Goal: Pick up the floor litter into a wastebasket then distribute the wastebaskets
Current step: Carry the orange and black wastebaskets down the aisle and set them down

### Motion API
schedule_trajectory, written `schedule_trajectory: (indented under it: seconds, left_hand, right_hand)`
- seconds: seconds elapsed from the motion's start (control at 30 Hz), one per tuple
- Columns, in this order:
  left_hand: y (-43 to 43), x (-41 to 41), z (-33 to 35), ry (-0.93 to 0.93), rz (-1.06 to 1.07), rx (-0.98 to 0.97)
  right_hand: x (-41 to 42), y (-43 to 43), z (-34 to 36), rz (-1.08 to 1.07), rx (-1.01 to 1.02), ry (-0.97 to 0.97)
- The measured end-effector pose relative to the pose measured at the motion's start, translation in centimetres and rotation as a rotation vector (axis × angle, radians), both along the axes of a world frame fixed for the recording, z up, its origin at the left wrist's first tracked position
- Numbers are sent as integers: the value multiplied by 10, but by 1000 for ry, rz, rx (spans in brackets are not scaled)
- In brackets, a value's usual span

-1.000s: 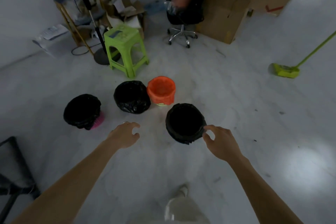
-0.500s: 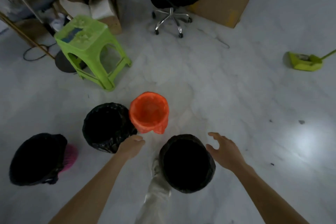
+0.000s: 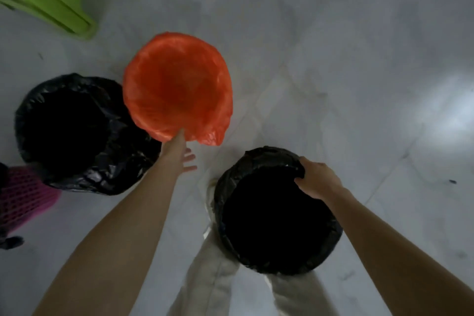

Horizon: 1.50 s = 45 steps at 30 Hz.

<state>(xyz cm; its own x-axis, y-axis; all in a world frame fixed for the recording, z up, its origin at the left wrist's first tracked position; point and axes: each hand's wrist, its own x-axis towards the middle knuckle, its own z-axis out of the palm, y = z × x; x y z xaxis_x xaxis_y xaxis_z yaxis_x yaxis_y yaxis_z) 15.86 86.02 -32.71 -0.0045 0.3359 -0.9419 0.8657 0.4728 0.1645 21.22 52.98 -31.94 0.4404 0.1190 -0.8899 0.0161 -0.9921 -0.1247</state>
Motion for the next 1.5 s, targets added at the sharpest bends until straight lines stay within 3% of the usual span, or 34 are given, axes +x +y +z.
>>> schedule_trajectory:
  seconds: [0.13, 0.27, 0.43, 0.6, 0.73, 0.9, 1.03, 1.23, 1.37, 1.5]
  left_hand:
    - [-2, 8, -24, -77, 140, 109]
    - [-3, 19, 7, -114, 244, 203]
    - [0, 23, 124, -90, 104, 333]
    - [17, 3, 280, -243, 338, 383]
    - [44, -39, 406, -388, 540, 489]
    - [74, -130, 543, -444, 677, 634]
    - [89, -227, 606, -392, 735, 753]
    - [112, -416, 624, -367, 950, 770]
    - [131, -520, 627, -307, 1053, 782]
    - [148, -598, 631, -167, 1052, 808]
  right_hand:
    - [-12, -16, -23, -42, -6, -42]
    - [-14, -30, 9, -77, -47, -51]
    - [18, -48, 128, -53, -63, -124]
    - [51, -53, 275, -29, -50, -305]
    - [55, -26, 378, -135, 42, -416]
    - [47, 56, 487, -301, 214, -455]
    - [26, 136, 542, -346, 419, -418]
    - [-73, 272, 586, -420, 671, -215]
    - [-155, 355, 592, -467, 745, 18]
    - [-240, 422, 602, -530, 765, 111]
